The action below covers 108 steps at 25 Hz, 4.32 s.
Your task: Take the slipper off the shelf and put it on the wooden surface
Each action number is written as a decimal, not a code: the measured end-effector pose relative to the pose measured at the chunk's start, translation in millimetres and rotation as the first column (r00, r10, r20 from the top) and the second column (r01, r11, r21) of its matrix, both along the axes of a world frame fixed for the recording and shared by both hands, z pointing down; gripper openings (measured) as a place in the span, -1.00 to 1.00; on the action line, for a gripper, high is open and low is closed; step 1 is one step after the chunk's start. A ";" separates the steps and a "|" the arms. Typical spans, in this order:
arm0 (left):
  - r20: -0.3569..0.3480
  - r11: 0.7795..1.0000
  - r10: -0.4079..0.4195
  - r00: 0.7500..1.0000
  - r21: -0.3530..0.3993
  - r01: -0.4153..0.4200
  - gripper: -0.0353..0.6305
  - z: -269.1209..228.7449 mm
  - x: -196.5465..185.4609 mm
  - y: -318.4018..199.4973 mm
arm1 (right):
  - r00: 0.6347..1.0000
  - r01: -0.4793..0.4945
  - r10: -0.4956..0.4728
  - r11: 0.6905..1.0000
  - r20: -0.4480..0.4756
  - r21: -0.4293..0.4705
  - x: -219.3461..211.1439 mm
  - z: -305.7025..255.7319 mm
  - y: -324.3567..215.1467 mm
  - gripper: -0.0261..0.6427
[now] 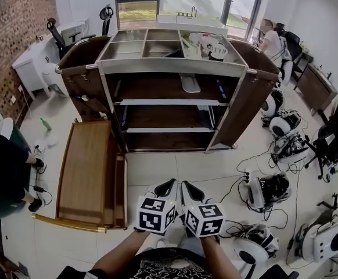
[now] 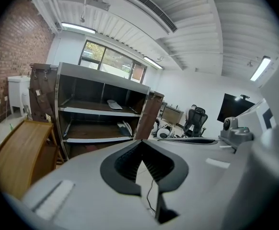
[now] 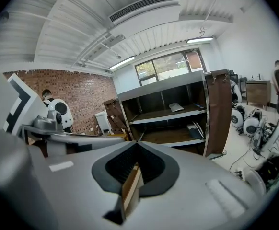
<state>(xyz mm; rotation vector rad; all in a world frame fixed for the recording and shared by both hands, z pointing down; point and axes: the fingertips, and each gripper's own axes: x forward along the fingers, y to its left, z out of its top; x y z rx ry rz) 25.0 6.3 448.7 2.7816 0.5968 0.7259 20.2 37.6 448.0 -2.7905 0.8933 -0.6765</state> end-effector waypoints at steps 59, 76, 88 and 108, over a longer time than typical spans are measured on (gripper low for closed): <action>-0.140 0.967 -0.253 0.957 0.001 0.256 -0.88 2.0 420.9 -24.2 | 0.969 0.188 -0.193 0.981 -0.154 -0.048 469.6 18.5 0.9 -0.57; -0.153 0.981 -0.194 0.969 -0.010 0.195 -0.88 35.2 460.2 -66.6 | 0.980 -0.056 0.027 0.988 -0.197 -0.142 612.3 71.7 8.0 -0.49; -0.208 0.983 -0.185 0.960 -0.037 0.181 -0.88 51.5 478.3 -56.4 | 0.998 -0.025 0.006 0.952 -0.064 -0.305 669.2 122.1 4.9 -0.49; -0.180 0.972 -0.235 0.955 -0.058 0.228 -0.88 53.1 473.1 -58.3 | 0.998 -0.026 0.008 0.938 -0.056 -0.345 651.1 126.9 1.8 -0.91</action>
